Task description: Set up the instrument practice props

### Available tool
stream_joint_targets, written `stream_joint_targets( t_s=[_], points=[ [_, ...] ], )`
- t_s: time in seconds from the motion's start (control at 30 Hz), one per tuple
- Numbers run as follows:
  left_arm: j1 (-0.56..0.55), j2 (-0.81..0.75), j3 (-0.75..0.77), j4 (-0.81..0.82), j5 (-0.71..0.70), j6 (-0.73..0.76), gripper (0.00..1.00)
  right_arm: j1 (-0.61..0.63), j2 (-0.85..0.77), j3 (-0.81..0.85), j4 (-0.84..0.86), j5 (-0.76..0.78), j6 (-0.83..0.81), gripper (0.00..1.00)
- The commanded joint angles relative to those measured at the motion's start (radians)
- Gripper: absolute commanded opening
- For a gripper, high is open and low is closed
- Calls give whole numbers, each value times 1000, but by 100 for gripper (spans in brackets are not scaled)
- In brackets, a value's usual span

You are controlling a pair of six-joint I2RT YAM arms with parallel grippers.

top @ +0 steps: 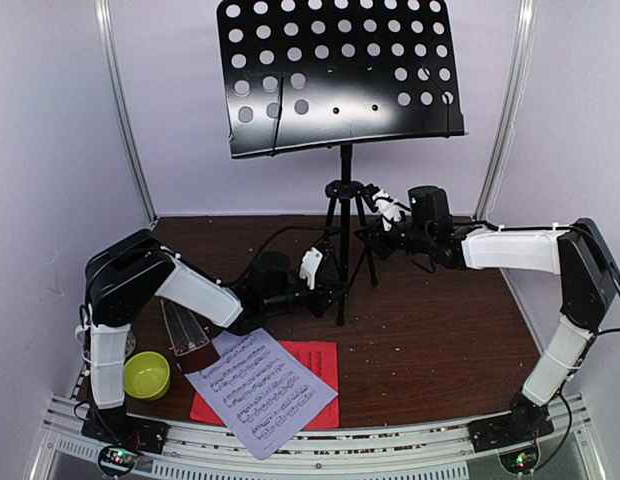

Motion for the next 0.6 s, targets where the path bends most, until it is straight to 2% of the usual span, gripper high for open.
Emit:
stream_joint_targets(
  t_s=[0.0, 0.2, 0.57],
  points=[
    [-5, -73, -50, 44, 15, -18, 6, -2, -40, -26, 7, 43, -39, 15],
    [-6, -129, -104, 27, 7, -14, 0, -3, -69, -50, 16, 67, -35, 0],
    [-10, -217, -212, -13, -30, 19, 0, -4, -143, -119, 21, 137, -63, 0]
  ],
)
